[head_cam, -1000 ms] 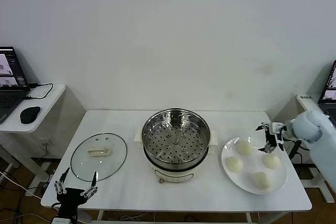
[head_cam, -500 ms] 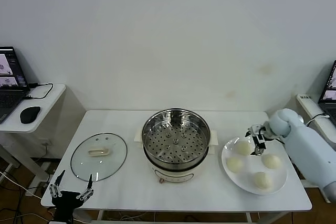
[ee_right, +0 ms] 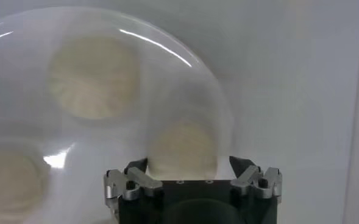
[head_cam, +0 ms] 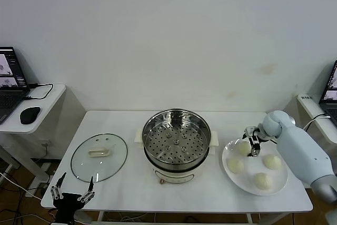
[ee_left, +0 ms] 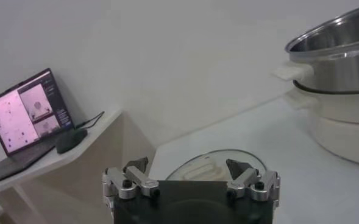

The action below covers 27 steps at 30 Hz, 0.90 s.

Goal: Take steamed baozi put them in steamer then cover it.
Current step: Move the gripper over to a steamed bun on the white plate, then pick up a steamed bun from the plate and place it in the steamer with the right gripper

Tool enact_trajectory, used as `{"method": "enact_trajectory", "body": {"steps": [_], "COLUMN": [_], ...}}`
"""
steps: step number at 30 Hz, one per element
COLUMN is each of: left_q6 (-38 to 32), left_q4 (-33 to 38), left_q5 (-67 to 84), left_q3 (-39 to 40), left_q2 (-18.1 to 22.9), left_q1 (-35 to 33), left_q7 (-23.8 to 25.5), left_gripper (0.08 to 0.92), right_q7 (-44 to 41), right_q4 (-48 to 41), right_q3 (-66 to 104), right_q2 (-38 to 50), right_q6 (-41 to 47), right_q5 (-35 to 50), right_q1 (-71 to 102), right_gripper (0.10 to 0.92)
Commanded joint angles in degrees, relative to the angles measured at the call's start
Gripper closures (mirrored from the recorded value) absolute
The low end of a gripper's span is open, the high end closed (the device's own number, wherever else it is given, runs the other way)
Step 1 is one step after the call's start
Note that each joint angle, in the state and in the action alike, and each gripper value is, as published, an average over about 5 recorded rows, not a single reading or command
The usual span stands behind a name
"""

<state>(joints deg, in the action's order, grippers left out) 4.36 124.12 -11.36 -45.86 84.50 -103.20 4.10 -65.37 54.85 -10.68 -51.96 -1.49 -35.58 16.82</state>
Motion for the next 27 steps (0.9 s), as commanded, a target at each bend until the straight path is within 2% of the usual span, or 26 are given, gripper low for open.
{"method": "enact_trajectory", "body": {"steps": [1,10,20,23,27], "left_q6": [-0.01,0.07,0.0,-0.02,0.07], "left_q4": [-0.76,-0.01,0.14,0.47,1.39], "left_q5": [-0.02,-0.02,0.02,0.05,0.25], "left_q3": [-0.02,0.13,0.84,0.83,0.39], "left_q2": [-0.1,-0.04,0.25,0.26,0.02], "left_q1": [0.28,0.35,0.84,0.73,0.4], "left_q7": [-0.09,-0.06,-0.6,-0.83,-1.12], "left_gripper": [0.177,0.177,0.177,0.177,0.177], "right_q7": [0.38,-1.97,-6.45,-8.12,-11.56], "right_q4": [-1.98,3.09,16.61,15.99,8.56], "right_q3": [-0.28,-0.76,-11.26,-18.01,-26.2], "right_q2": [-1.28,2.44,10.43,8.4,0.84], "right_q6": [0.06,1.53,4.82,4.14,-1.35], "right_q5": [-0.15,4.61,23.41,28.84,34.63], "right_q1": [-0.54,-1.86,-14.46,-24.8,-37.25], "right_gripper": [0.349,0.388,0.389,0.389,0.389]}}
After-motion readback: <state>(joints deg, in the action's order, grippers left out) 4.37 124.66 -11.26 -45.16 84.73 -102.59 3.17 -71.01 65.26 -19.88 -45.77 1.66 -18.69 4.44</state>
